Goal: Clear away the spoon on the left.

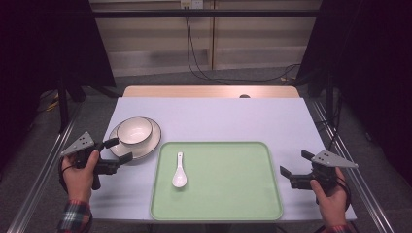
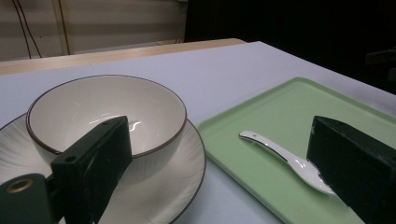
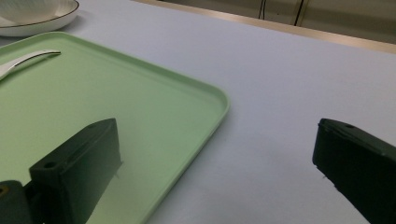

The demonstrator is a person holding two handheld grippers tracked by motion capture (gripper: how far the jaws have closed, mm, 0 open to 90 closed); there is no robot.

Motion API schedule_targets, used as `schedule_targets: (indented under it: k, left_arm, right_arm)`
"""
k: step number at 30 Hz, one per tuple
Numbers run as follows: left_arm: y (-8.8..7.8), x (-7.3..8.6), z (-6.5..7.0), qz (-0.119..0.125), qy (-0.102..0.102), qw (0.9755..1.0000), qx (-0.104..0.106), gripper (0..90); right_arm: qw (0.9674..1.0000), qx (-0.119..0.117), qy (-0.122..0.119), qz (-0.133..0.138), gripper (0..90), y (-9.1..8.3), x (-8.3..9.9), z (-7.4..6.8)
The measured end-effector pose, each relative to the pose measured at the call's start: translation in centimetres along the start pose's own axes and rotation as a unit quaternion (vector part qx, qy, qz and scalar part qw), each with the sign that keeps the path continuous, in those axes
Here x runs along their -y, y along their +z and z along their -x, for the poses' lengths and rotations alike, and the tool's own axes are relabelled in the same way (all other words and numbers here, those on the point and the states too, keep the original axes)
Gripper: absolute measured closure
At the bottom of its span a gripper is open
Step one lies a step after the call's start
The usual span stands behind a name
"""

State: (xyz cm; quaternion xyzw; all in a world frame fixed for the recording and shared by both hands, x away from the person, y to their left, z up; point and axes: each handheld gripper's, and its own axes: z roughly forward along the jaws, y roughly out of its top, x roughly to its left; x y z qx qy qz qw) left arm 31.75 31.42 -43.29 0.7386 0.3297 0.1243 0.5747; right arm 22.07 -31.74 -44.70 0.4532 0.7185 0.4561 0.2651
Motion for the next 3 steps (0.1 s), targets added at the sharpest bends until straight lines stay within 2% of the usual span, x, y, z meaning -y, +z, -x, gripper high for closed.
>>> schedule_targets:
  k: [3]
  left_arm:
    - [0.02, 0.01, 0.03, -0.001, -0.001, 1.0000, 0.001, 6.5]
  right_arm:
    - [1.0000, 0.000, -0.003, -0.001, 0.5, 0.05, 0.05, 0.04]
